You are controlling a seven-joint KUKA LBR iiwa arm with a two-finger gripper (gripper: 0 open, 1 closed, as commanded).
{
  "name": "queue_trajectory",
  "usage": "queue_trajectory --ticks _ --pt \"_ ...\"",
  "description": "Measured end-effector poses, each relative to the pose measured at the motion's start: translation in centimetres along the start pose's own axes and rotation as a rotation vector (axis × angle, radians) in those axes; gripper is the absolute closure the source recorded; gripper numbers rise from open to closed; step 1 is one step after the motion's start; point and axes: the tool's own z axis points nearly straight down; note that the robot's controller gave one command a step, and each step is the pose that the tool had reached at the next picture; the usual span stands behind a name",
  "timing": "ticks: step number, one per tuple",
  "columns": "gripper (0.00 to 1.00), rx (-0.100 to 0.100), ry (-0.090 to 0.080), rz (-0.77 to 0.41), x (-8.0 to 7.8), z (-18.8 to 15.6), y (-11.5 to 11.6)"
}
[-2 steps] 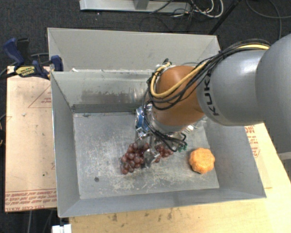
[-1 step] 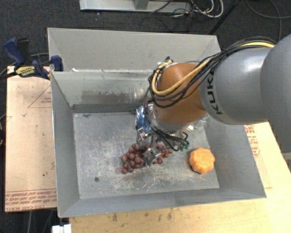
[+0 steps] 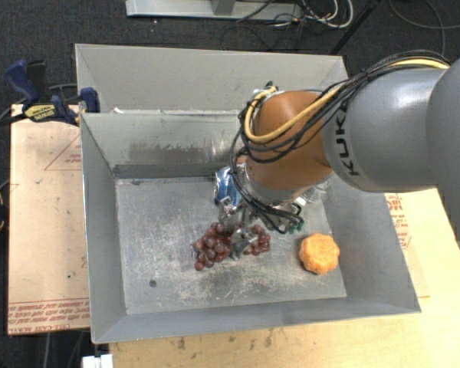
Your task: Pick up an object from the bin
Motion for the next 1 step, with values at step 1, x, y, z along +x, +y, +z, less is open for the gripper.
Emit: queue_trajectory --ticks 1 --pt "1.0 0.003 -0.006 0.0 -0.15 -1.62 -0.07"
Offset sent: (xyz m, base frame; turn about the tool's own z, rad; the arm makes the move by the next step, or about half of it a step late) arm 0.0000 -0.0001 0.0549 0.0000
